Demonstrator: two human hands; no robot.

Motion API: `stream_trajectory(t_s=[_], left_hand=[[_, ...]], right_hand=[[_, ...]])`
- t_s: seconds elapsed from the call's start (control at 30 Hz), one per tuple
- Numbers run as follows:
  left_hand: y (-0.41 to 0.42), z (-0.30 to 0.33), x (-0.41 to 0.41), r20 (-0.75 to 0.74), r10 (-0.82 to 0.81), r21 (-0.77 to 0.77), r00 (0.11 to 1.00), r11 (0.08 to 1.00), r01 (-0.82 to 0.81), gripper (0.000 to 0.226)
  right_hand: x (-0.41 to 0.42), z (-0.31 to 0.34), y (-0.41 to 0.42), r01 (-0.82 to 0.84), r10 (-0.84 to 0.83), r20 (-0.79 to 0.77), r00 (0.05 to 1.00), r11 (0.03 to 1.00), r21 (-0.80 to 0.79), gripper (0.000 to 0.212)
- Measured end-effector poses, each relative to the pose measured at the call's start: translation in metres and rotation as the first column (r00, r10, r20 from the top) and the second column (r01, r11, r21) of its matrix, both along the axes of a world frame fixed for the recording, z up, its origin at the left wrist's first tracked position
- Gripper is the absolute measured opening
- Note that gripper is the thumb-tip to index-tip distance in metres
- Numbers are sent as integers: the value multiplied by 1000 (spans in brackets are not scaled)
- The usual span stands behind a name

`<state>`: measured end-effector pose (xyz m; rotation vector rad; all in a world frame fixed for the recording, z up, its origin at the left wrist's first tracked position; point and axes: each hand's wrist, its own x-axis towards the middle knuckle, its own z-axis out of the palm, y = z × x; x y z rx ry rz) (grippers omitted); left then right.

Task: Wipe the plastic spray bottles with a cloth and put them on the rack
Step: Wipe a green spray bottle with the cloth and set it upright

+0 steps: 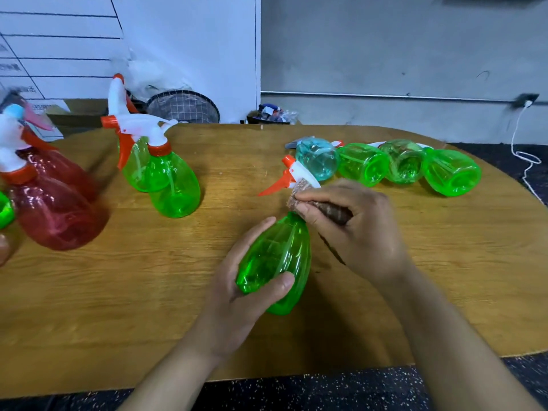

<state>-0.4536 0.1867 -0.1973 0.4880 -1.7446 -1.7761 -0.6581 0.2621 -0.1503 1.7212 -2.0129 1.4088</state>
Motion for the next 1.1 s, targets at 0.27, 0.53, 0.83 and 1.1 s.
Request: stream_trajectory(t_s=[0.27,0.53,0.83,1.1], left_hand=[[0,-3,-4,-23,-8,22,1000,1000,9,72],[1,-4,-4,-48,-15,-4,999,1000,15,70],[1,-4,-5,-36,-43,-33,998,999,42,76],[0,-5,-5,10,-53,-109,999,993,54,73]], right_hand=[[-15,9,7,80,-79,-11,997,995,56,21],[-14,15,5,73,-73,-3,997,993,92,17],[-6,13,-1,162,-162,17,987,987,-5,21],[0,17,-3,253,-253,13,967,966,-55,23]])
